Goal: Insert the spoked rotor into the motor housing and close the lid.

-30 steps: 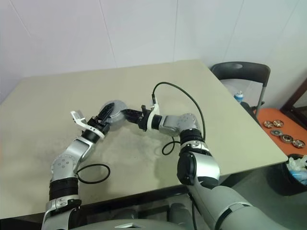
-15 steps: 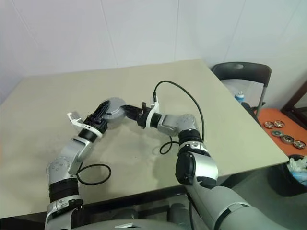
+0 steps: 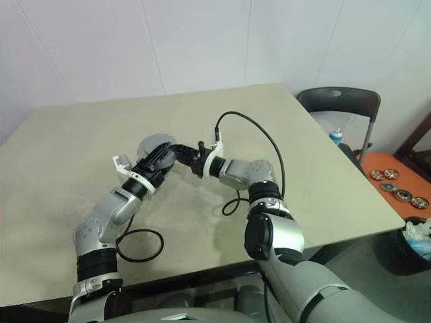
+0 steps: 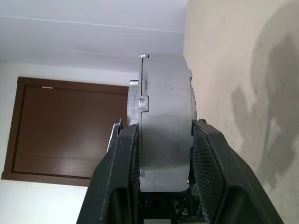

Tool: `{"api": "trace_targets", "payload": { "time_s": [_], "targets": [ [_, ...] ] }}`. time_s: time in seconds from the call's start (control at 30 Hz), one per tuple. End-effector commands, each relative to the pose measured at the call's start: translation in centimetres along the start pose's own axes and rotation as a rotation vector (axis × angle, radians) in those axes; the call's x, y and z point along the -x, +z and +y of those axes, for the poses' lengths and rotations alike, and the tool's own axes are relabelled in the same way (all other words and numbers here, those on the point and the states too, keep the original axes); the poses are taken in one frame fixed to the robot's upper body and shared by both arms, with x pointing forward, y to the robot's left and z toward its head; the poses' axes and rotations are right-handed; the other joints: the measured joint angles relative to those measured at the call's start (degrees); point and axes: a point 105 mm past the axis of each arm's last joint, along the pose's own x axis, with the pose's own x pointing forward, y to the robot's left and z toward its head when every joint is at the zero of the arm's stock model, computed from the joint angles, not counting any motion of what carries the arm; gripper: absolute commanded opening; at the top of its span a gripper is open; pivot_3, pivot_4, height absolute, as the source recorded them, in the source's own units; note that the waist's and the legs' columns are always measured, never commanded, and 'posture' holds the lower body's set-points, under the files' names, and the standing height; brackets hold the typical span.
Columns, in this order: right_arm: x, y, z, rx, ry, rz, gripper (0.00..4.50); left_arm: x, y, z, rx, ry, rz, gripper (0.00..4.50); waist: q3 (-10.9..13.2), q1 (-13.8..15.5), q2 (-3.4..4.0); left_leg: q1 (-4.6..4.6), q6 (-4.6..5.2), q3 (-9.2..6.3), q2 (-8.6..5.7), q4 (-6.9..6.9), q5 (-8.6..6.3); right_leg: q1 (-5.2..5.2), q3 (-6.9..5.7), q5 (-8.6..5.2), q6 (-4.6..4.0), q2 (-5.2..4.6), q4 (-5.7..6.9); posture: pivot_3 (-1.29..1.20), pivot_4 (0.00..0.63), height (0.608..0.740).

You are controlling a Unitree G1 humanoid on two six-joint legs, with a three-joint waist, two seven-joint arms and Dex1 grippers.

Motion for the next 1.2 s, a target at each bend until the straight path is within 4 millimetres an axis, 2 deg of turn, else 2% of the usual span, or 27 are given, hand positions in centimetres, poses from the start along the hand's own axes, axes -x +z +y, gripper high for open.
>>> {"api": "trace_targets", "payload": {
  "time_s": [0.03,0.23,0.47,0.67,0.77,0.87,0.9,1.07,1.2],
  "targets": [
    [-0.5,0.0,1.0,0.03,0.019,0.012,1.25,-0.7,0.4,-4.5,-0.046,-0.165,-0.029,2.71,0.0,0.0,0.0,0.0,0.0,0.0,0.0,0.0,0.0,0.0,0.0,0.0,0.0,0.0,-0.01,0.0,0.0,0.74],
    [-0.5,-0.1,0.9,0.035,0.008,0.016,1.25,-0.1,3.1,-4.1,-0.083,-0.139,-0.166,2.71,0.0,0.0,0.0,0.0,0.0,0.0,0.0,0.0,0.0,0.0,0.0,0.0,0.0,0.0,-0.01,0.0,0.0,0.74],
    [-0.5,-0.1,0.8,0.047,-0.002,0.022,1.25,0.7,3.6,-3.5,-0.106,-0.13,-0.177,2.71,0.0,0.0,0.01,-0.02,0.0,0.0,0.0,-0.01,0.0,0.0,0.0,0.0,0.0,0.0,-0.04,0.0,0.0,0.74],
    [-0.5,-0.1,0.5,0.051,-0.018,0.019,1.25,0.5,3.0,-3.0,-0.113,-0.121,-0.16,2.71,0.0,0.0,0.01,-0.02,0.02,0.0,0.0,0.0,-0.02,0.0,0.0,0.0,0.0,0.0,-0.04,0.0,0.0,0.74],
    [-0.5,-0.1,0.4,0.049,-0.019,0.017,1.25,0.1,2.8,-3.1,-0.115,-0.124,-0.154,2.71,0.0,0.0,0.01,-0.02,0.03,0.0,0.0,-0.01,-0.02,0.0,0.0,0.0,0.0,0.0,-0.04,0.0,0.0,0.74],
    [-0.4,-0.1,0.4,0.048,-0.021,0.017,1.25,-0.1,3.1,-3.1,-0.113,-0.119,-0.166,2.19,0.0,0.0,0.01,-0.02,0.03,0.0,0.0,-0.01,-0.02,0.0,0.0,0.0,0.0,0.0,-0.04,0.0,0.0,0.74],
    [-0.4,-0.1,0.4,0.048,-0.021,0.017,1.25,-0.1,3.3,-3.2,-0.109,-0.12,-0.17,2.14,0.0,0.0,0.0,-0.02,0.03,0.0,0.0,-0.01,-0.02,0.0,0.0,0.0,0.0,0.0,-0.04,0.0,0.0,0.74],
    [-0.4,0.0,0.3,0.043,-0.022,0.012,1.25,-0.3,4.2,-4.2,-0.052,-0.155,-0.21,2.14,0.0,0.0,0.0,-0.02,0.03,0.0,0.0,0.0,-0.02,0.0,0.0,0.0,0.0,0.0,-0.04,0.0,0.0,0.74],
    [-0.4,0.1,0.5,0.038,-0.017,0.01,1.25,-0.5,3.6,-4.6,-0.043,-0.179,-0.192,2.14,0.0,0.0,0.0,-0.02,0.03,0.0,0.0,-0.02,-0.03,-0.01,0.0,0.0,0.0,0.0,-0.05,0.0,0.0,0.74]
  ]
}}
